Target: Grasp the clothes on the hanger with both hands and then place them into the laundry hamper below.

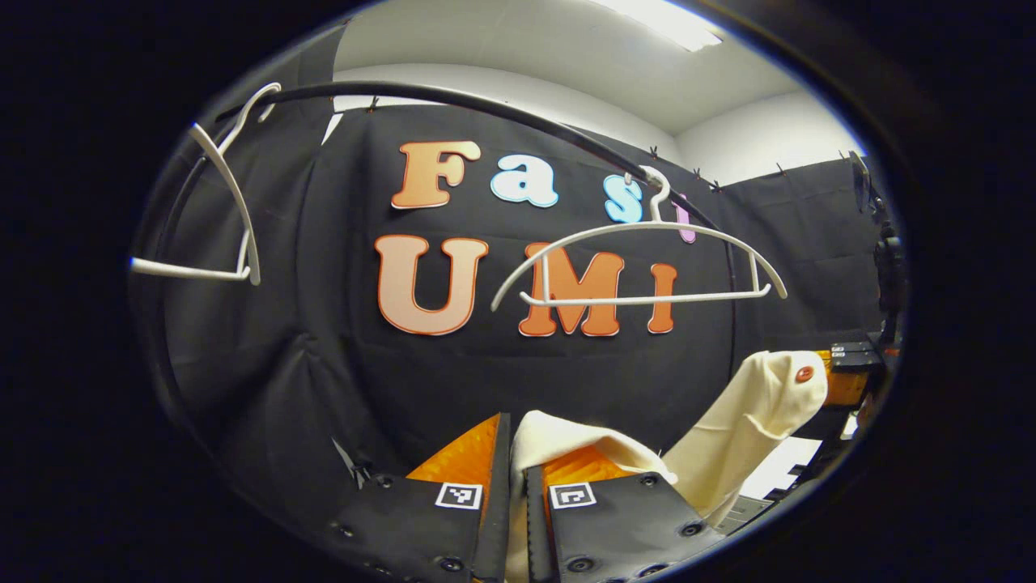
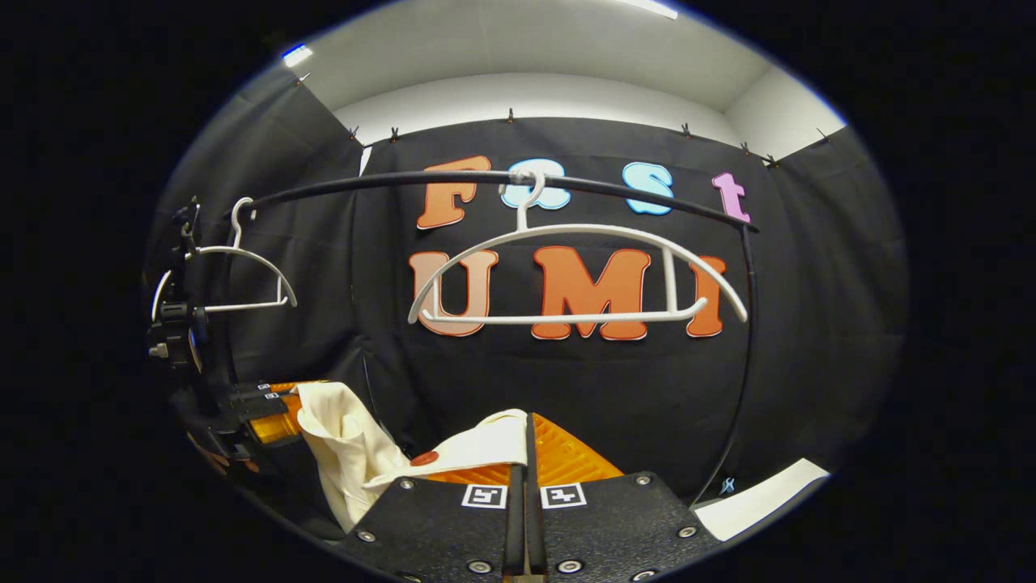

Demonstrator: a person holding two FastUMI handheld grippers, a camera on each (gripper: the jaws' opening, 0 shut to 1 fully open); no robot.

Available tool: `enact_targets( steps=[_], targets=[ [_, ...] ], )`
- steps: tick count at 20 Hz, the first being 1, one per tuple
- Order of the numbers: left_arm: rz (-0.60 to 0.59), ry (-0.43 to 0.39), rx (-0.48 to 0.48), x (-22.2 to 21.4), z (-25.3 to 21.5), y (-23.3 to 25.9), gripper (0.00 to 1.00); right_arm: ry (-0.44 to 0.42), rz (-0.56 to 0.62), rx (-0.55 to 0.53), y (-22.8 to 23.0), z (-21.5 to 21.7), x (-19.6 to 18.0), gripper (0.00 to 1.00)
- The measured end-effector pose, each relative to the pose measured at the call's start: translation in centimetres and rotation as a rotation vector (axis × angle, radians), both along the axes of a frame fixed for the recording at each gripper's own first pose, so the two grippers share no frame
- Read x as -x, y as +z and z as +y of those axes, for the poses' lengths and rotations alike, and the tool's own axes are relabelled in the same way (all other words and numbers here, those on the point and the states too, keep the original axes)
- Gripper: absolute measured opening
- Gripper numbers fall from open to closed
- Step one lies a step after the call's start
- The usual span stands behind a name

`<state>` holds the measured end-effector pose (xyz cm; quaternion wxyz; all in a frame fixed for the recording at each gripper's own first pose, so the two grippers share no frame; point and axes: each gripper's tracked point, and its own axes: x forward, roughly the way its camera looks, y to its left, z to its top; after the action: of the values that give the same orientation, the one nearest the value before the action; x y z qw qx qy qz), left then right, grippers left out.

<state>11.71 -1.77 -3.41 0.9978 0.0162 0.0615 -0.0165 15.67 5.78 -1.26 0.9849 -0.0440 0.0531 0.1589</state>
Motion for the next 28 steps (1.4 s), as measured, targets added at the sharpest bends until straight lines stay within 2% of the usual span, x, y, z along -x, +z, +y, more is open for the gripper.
enact_targets(
  steps=[6,10,12,13,15,16,18,19,20,21,22,23,24,25,26,28],
  targets=[
    [0.2,-0.012,0.058,-0.1,-1.8,-9.2,0.17,0.04,0.171,0.029,-10.4,2.8,-1.3,0.01],
    [0.327,-0.004,0.074,0.4,-1.1,-16.3,0.17,-0.032,0.309,0.072,-17.5,1.8,-1.9,0.03],
    [0.386,0.035,0.089,0.8,-0.3,-18.6,0.18,-0.044,0.367,0.077,-20.8,1.6,-2.0,0.05],
    [0.423,0.065,0.084,1.0,0.2,-19.5,0.23,-0.044,0.395,0.078,-22.0,1.4,-1.7,0.07],
    [0.465,0.081,0.104,1.5,1.3,-21.5,0.51,-0.035,0.443,0.088,-23.6,1.3,-0.6,0.07],
    [0.492,0.081,0.111,2.1,1.5,-22.3,0.48,-0.032,0.457,0.1,-24.2,1.4,-0.4,0.08],
    [0.536,0.079,0.106,2.7,1.6,-24.0,0.48,-0.027,0.478,0.117,-25.3,1.3,-0.2,0.21],
    [0.555,0.082,0.094,3.2,1.9,-24.9,0.55,-0.028,0.491,0.118,-26.0,1.2,-0.1,0.39],
    [0.584,0.072,0.079,3.9,1.9,-25.5,0.58,-0.032,0.509,0.12,-26.7,1.0,0.1,0.51],
    [0.608,0.068,0.061,4.7,2.1,-26.1,0.71,-0.035,0.528,0.122,-27.5,0.9,0.3,0.63],
    [0.614,0.075,0.053,4.8,2.4,-26.3,0.84,-0.039,0.547,0.126,-28.0,0.7,0.8,0.69],
    [0.621,0.074,0.057,4.8,2.3,-26.4,0.9,-0.044,0.56,0.13,-28.6,0.5,1.3,0.75],
    [0.622,0.085,0.062,5.0,2.7,-26.4,0.96,-0.051,0.572,0.135,-29.1,0.2,1.8,0.76],
    [0.611,0.096,0.069,4.8,3.2,-26.3,0.96,-0.054,0.587,0.136,-29.6,-0.2,2.4,0.78],
    [0.624,0.106,0.076,5.1,3.4,-26.5,0.91,-0.055,0.611,0.13,-30.3,-0.3,2.9,0.78],
    [0.653,0.128,0.096,5.7,4.0,-27.1,0.95,-0.059,0.68,0.123,-31.8,-0.8,4.4,0.81]
  ],
)
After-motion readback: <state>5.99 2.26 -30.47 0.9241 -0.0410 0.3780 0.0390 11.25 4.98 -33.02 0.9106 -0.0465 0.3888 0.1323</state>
